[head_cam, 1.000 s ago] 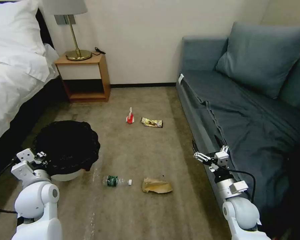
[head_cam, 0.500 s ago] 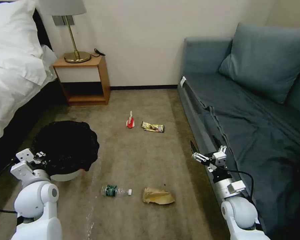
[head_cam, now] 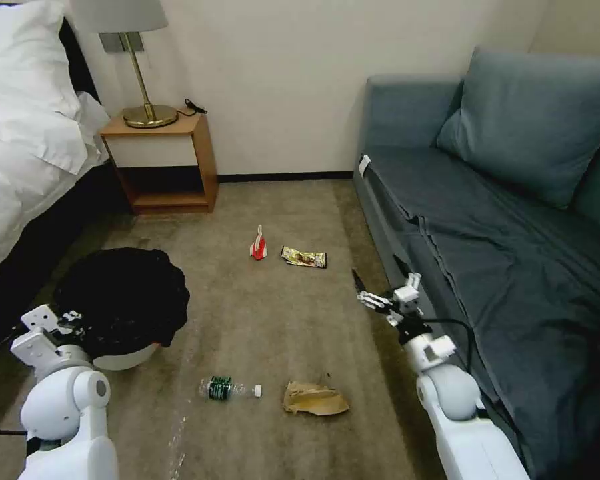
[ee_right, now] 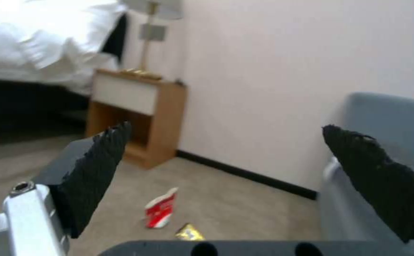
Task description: Pick up the trash bin, then pick up the garbage on the floor and place it into the trash bin.
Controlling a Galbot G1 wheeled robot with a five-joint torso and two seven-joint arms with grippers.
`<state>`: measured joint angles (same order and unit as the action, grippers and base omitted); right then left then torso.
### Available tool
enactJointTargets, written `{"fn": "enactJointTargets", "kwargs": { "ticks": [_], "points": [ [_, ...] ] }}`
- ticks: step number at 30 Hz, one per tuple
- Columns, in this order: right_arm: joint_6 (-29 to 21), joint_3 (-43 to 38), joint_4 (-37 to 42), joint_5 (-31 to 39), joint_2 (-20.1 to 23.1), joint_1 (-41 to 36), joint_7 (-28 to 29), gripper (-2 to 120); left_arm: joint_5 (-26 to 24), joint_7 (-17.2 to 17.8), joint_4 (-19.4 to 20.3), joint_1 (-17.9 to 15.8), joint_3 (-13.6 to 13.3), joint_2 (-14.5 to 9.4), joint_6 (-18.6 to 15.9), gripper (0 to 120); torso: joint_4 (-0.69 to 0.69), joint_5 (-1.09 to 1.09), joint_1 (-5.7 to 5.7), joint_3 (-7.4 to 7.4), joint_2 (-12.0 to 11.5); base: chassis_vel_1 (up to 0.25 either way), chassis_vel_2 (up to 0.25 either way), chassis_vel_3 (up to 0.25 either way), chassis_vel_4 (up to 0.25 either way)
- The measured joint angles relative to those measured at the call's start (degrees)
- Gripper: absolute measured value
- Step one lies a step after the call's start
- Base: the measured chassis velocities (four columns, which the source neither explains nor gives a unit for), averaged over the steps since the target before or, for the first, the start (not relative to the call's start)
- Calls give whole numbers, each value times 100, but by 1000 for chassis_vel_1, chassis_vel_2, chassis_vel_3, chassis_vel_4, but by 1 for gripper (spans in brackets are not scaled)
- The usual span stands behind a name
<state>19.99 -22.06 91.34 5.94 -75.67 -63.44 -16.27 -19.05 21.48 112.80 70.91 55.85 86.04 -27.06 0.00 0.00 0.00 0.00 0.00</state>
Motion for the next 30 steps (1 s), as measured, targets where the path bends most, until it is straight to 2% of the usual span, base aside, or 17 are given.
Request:
{"fn": "enactJointTargets", "kwargs": {
  "ticks": [2,4,7,9,10,12,13,15,20,26,30],
  "points": [
    [-39,218,-156,-7,116,177,-101,100,9,1,-5,9,22,2,-10,4,0,1,0,0,0,0,0,0,0],
    [-123,860,-666,-7,470,702,-582,100,70,4,-15,17,74,25,-27,4,1,2,0,0,0,0,0,0,0],
    [-133,1079,-864,-7,609,892,-805,100,111,5,-20,20,84,42,-28,4,1,2,0,0,0,0,0,0,0],
    [-242,1633,-1250,38,1113,1265,-1470,100,219,5,-59,16,57,84,-28,4,4,3,0,0,0,0,0,0,0],
    [-242,1633,-1250,38,1113,1265,-1470,100,219,5,-59,16,57,84,-28,4,4,3,0,0,0,0,0,0,0],
    [-464,1932,-1316,110,1576,1329,-1945,100,330,7,-133,-79,-40,110,-29,4,1,-1,0,0,0,0,0,0,0],
    [-464,1932,-1316,110,1576,1329,-1945,100,330,7,-133,-79,-40,110,-29,4,1,-1,0,0,0,0,0,0,0],
    [-620,2222,-1371,155,1887,1366,-2297,100,402,-1,-172,-144,-121,140,-29,4,-5,2,0,0,0,0,0,0,0],
    [-818,2624,-1529,314,2074,1526,-2828,100,490,-4,-170,-123,-171,213,-7,4,-1,2,0,0,0,0,0,0,0],
    [-1005,3065,-1748,342,2004,1699,-3589,100,610,-6,-124,7,-214,329,82,4,0,0,0,0,0,0,0,0,0],
    [-1022,3200,-1873,276,1914,1717,-3787,100,624,-6,-86,56,-193,349,85,4,0,0,0,0,0,0,0,0,0]
  ]
}}
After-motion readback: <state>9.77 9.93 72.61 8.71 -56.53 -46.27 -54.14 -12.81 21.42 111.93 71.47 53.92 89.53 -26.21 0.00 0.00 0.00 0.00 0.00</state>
